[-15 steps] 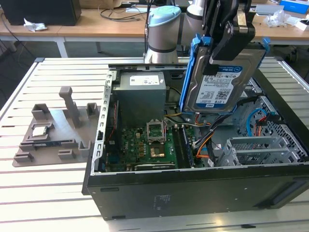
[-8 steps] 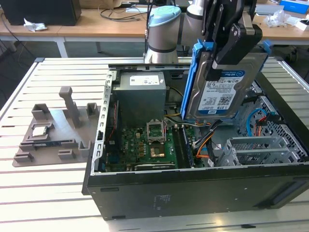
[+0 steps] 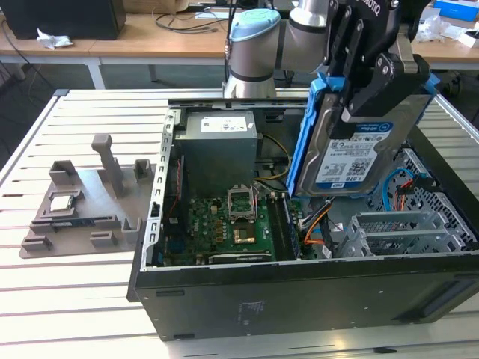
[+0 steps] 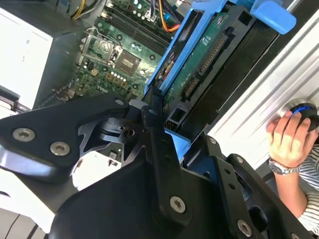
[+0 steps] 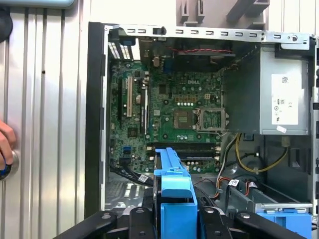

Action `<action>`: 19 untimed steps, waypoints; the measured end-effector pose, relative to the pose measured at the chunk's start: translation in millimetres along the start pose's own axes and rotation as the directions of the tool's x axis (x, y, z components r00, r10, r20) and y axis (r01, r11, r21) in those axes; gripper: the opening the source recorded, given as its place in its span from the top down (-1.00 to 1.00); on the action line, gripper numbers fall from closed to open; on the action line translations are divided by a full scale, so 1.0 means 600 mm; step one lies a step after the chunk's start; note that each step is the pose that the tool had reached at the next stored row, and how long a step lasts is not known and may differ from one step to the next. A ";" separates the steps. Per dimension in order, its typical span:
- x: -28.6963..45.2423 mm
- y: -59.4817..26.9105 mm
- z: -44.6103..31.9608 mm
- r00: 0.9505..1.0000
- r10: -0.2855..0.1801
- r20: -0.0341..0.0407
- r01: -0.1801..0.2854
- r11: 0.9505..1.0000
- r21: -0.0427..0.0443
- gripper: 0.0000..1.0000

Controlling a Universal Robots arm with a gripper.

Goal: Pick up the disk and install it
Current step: 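Pick up the disk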

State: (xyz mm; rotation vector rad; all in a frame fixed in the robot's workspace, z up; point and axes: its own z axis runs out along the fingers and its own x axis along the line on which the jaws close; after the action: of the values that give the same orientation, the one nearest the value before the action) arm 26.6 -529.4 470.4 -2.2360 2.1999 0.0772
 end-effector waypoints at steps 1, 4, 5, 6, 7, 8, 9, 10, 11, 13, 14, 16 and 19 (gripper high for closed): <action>0.004 0.000 0.000 1.000 0.000 0.000 0.000 1.000 0.000 0.27; 0.016 0.000 0.000 1.000 0.000 0.000 0.000 1.000 0.000 0.27; 0.019 0.000 0.000 1.000 0.000 0.000 0.000 1.000 0.000 0.27; 0.022 0.000 0.000 1.000 0.000 0.000 0.000 1.000 0.000 0.27; 0.025 0.000 0.000 1.000 0.000 0.000 0.000 1.000 0.000 0.27; 0.027 0.000 0.000 1.000 0.000 0.000 0.000 1.000 0.000 0.27; 0.030 0.001 0.000 1.000 0.000 0.000 0.000 1.000 0.000 0.27; 0.032 0.001 0.000 1.000 0.000 0.000 0.000 1.000 0.000 0.27; 0.034 0.001 0.000 1.000 0.000 0.000 0.000 1.000 0.000 0.27; 0.038 0.001 0.000 1.000 0.000 0.000 0.000 1.000 0.000 0.27; 0.040 0.001 0.000 1.000 0.000 0.000 0.000 1.000 0.000 0.27; 0.044 0.001 0.001 1.000 0.000 0.000 0.000 1.000 0.000 0.27; 0.048 0.001 0.001 1.000 0.000 0.000 0.000 1.000 0.000 0.27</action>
State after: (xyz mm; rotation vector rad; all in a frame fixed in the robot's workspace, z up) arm 26.6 -558.0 468.9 -2.2359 2.1999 0.0773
